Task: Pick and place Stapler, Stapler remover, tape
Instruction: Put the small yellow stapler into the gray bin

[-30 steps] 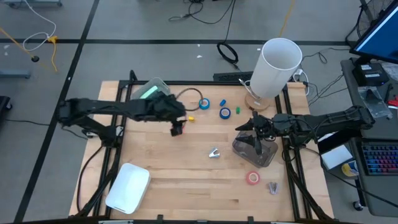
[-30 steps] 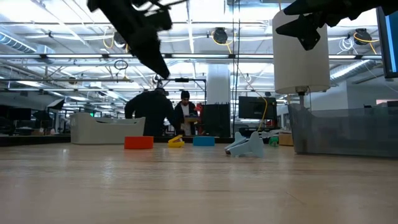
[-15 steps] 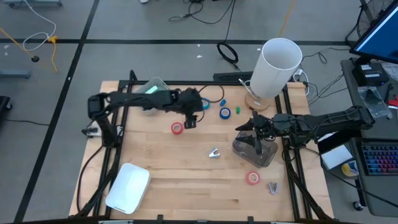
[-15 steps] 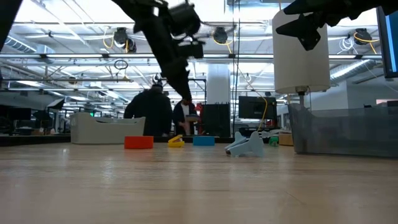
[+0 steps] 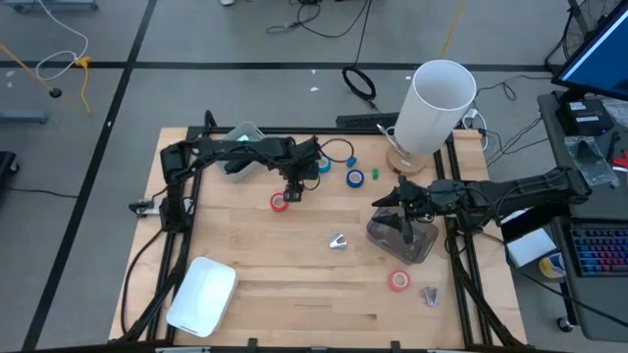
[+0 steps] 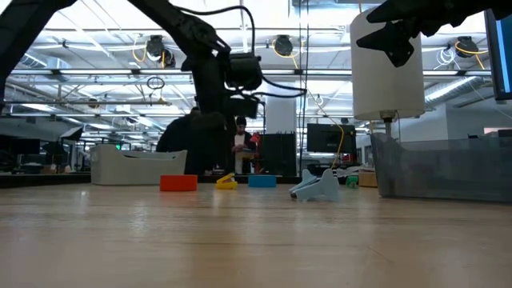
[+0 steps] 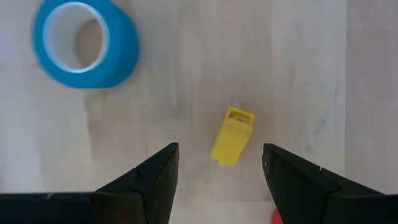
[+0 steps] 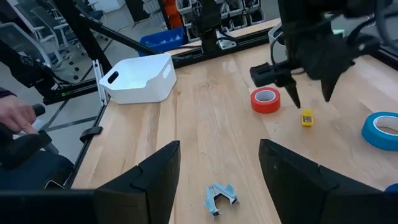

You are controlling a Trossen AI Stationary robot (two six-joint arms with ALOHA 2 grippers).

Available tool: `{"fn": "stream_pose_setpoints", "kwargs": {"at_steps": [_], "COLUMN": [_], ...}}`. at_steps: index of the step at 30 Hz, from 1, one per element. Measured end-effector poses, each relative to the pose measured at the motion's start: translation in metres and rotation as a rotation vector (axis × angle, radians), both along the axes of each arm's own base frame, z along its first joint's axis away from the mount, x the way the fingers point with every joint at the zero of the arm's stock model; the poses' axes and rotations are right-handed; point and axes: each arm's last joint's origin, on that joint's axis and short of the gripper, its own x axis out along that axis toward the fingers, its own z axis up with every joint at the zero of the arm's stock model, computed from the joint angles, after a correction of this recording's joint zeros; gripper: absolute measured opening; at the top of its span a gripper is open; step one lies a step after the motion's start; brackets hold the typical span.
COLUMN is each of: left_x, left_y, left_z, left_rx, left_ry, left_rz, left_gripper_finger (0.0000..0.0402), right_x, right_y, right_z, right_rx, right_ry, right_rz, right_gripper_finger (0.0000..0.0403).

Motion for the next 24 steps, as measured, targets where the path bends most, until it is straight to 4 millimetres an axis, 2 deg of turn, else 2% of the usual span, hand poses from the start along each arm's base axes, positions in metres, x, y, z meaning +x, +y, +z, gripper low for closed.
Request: {"fn": "stream_pose_setpoints", "kwargs": {"at_steps": [7, 24], "left_x": [0.004, 0.006], "left_y": [0.001, 0.002], "left_z": [-0.013, -0.017], "left_rx": [-0.01, -0.042], "left_ry": [0.018, 0.0], "left_rz": [-0.022, -0.041], "left_gripper_finger": [0.0232, 0.0232], "right_x": [0.0, 0.0], "right_y": [0.0, 0.0], "right_z": [0.0, 0.0], "right_rx": [0.003, 0.003], "right_ry": [-0.001, -0.002], "right_rz": [-0.001, -0.001], "right_gripper_finger": [0.021, 0.021]}}
